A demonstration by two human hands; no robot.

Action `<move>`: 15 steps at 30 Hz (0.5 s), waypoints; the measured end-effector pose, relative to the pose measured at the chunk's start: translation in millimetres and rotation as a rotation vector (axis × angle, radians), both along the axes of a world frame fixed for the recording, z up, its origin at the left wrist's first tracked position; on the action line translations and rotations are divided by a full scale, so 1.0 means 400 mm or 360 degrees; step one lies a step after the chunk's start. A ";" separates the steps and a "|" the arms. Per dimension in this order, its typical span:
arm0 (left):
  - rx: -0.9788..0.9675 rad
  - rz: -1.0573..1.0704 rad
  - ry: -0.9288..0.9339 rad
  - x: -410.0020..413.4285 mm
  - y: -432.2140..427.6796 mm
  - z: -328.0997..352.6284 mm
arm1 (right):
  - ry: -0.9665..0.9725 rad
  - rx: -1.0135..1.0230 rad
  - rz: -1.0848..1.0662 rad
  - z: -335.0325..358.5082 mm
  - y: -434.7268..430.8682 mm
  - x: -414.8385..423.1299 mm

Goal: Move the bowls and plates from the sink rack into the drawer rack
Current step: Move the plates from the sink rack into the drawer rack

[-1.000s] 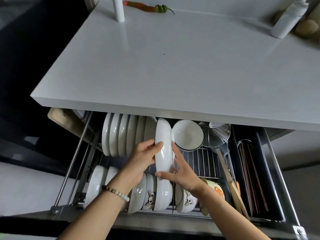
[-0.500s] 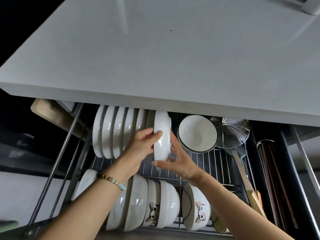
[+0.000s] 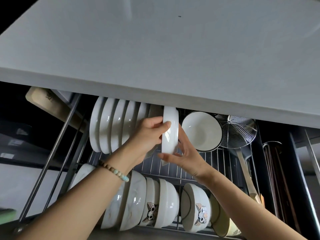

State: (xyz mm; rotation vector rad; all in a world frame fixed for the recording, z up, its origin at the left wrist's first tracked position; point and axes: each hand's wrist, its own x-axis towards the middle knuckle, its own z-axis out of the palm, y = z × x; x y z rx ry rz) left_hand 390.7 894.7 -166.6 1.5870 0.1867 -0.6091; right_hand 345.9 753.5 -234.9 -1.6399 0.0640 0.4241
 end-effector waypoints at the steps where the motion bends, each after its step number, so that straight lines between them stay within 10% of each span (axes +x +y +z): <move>1: -0.0008 -0.0018 -0.0015 -0.002 0.003 0.008 | -0.0003 0.0014 -0.0007 0.004 -0.002 -0.005; 15: 0.0083 -0.0037 -0.0123 -0.003 0.025 -0.016 | 0.0041 0.0076 0.0002 -0.033 0.039 0.009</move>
